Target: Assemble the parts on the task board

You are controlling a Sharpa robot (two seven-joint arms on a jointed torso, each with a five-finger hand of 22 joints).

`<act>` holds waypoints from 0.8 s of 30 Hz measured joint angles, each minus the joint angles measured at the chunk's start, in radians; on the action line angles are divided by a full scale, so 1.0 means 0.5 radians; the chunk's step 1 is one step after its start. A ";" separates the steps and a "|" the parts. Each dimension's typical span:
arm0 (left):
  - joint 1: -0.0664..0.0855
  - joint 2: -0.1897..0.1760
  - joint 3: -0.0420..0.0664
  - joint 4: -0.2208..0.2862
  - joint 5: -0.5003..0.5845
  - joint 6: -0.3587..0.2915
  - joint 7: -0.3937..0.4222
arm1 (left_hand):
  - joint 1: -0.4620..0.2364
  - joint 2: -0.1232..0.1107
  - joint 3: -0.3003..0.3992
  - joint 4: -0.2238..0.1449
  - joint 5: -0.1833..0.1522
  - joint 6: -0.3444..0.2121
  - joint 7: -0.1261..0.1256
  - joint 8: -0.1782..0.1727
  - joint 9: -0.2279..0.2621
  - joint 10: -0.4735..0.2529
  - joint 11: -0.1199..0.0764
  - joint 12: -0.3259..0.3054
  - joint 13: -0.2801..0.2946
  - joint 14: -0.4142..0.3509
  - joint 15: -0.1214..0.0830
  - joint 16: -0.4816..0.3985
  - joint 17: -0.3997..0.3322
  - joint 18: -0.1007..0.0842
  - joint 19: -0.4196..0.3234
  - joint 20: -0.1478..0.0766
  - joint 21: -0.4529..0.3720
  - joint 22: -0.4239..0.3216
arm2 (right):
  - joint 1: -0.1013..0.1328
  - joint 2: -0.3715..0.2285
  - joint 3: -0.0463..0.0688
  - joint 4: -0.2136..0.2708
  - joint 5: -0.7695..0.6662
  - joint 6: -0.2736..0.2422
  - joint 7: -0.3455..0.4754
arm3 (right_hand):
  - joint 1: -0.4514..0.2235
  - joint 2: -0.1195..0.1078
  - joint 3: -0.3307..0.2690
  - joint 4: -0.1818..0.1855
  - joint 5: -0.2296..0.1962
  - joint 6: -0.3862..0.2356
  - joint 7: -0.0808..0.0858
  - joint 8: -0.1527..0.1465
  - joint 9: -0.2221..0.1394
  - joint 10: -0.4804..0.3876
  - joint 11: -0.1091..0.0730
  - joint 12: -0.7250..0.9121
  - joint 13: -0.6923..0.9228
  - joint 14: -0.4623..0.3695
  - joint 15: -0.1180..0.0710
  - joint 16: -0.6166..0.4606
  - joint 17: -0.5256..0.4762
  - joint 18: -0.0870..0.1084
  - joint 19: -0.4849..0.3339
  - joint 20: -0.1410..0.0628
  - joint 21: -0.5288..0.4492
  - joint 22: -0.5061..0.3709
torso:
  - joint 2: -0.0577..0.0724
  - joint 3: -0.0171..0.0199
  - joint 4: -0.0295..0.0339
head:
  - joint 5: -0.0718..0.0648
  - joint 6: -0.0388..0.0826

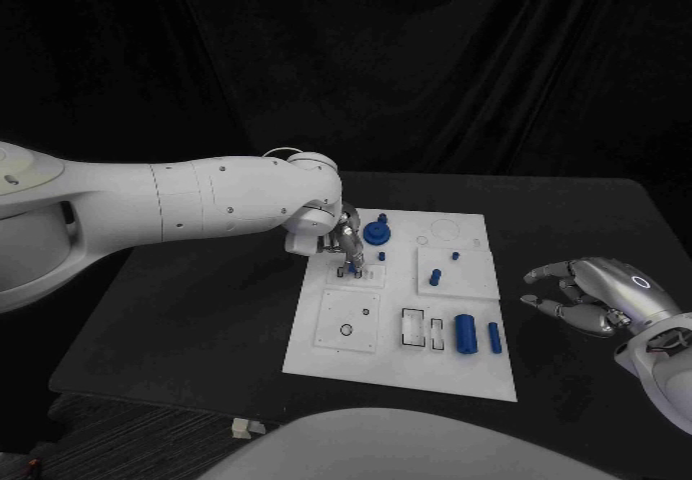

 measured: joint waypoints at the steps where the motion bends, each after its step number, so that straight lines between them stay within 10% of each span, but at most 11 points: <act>1: -0.001 0.002 0.000 -0.002 0.000 0.001 0.000 | 0.000 0.000 0.000 0.000 0.000 0.000 0.000 0.004 0.000 0.000 0.000 0.000 0.000 0.000 0.000 0.000 0.000 0.000 0.000 0.000 0.000 0.000 | 0.000 0.000 0.000 0.000 0.000 0.000 0.000 | 0.000 0.000 0.000 0.000 0.000 0.000 0.000 0.000 0.000 0.000 0.000 0.000 0.000 0.000 0.000 0.000 0.000 0.000 0.000 0.000 0.000 0.000 | 0.000 0.0000 0.000 | 0.000 0.000; 24: -0.027 0.007 0.010 -0.009 0.004 0.003 0.000 | 0.002 0.002 0.005 -0.005 0.004 -0.004 -0.004 0.004 0.006 0.000 0.000 0.000 0.000 0.000 0.000 0.000 0.000 0.000 0.000 0.000 0.000 0.000 | 0.000 0.003 0.000 -0.002 0.000 0.000 0.000 | 0.000 0.000 0.000 0.000 0.000 0.000 0.000 0.000 -0.003 0.000 0.000 0.000 0.000 0.000 0.000 0.000 0.000 0.000 0.000 0.000 0.000 0.000 | 0.001 0.0006 0.002 | -0.002 0.000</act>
